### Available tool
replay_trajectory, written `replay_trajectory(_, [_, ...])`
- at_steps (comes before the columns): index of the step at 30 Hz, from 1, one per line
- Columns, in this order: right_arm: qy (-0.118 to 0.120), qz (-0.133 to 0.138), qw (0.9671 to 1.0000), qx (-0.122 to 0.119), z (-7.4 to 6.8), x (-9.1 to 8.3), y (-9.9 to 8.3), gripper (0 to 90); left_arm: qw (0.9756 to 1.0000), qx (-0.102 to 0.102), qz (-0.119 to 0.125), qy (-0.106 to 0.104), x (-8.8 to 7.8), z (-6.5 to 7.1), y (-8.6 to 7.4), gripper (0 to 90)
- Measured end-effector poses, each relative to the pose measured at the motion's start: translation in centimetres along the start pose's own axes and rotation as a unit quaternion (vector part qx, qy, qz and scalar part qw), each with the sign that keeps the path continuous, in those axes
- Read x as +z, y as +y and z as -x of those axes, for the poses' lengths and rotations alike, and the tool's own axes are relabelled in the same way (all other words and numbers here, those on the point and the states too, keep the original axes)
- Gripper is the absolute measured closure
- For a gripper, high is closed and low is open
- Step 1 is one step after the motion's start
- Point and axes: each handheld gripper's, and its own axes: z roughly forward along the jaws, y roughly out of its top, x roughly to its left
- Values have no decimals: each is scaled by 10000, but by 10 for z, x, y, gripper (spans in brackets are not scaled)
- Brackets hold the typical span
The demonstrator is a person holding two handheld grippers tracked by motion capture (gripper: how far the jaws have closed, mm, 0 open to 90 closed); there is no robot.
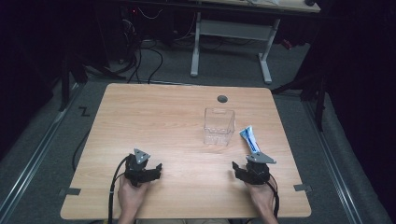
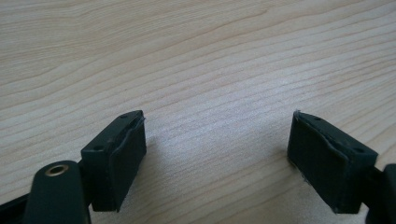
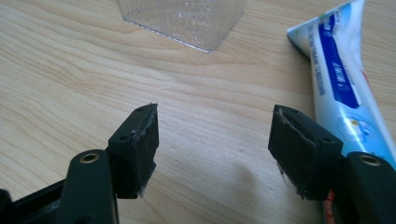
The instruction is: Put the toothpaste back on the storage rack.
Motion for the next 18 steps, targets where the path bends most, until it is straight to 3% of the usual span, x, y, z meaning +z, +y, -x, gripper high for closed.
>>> replay_trajectory(18, [-75, 74, 9991, 406, 24, -20, 2, 336, 10000, 1, 0, 0, 0, 0, 0, 198])
